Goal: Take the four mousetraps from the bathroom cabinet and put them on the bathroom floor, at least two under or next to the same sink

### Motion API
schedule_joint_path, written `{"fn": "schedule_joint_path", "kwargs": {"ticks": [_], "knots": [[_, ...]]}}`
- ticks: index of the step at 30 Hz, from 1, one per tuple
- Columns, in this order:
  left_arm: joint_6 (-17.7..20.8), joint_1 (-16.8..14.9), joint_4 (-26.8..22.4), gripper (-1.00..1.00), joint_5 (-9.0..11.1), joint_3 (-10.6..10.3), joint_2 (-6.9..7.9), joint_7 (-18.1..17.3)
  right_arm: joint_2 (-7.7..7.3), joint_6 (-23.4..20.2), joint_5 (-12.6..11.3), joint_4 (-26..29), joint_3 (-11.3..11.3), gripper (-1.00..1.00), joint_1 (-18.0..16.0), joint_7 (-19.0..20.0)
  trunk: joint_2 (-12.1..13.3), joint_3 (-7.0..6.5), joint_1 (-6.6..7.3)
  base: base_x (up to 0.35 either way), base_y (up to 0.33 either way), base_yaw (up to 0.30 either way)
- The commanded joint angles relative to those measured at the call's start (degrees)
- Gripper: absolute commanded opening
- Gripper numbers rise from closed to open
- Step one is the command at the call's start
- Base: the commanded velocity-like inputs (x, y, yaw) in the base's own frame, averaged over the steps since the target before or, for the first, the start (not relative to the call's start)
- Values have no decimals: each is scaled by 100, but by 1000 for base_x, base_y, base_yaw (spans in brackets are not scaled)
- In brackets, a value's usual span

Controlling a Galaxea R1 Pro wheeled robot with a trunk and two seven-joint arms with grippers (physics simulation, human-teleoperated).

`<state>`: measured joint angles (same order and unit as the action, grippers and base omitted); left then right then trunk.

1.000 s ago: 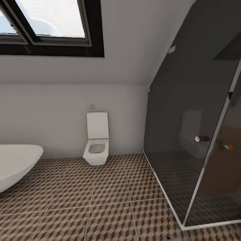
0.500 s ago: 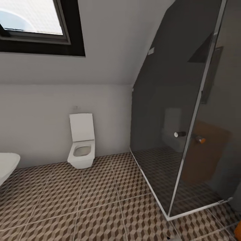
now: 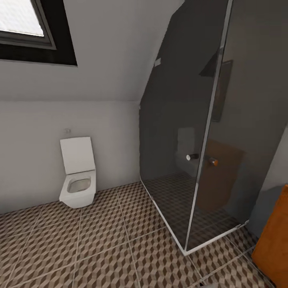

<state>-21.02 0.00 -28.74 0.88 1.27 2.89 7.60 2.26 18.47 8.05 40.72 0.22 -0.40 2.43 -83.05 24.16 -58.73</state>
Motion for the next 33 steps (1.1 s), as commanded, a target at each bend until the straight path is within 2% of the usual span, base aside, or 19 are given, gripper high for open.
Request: {"fn": "schedule_joint_path", "kwargs": {"ticks": [1, 33], "knots": [[-14, 0, -2, 100, 8, -4, 1, 13, 3, 16, 39, -3, -13, 100, -4, 11, -3, 6, 0, 0, 0, -294], [-15, 0, 61, 100, 7, -12, -8, 13, -6, 16, 39, -3, -13, 100, -4, 11, -3, 6, 0, 0, 0, -294]]}}
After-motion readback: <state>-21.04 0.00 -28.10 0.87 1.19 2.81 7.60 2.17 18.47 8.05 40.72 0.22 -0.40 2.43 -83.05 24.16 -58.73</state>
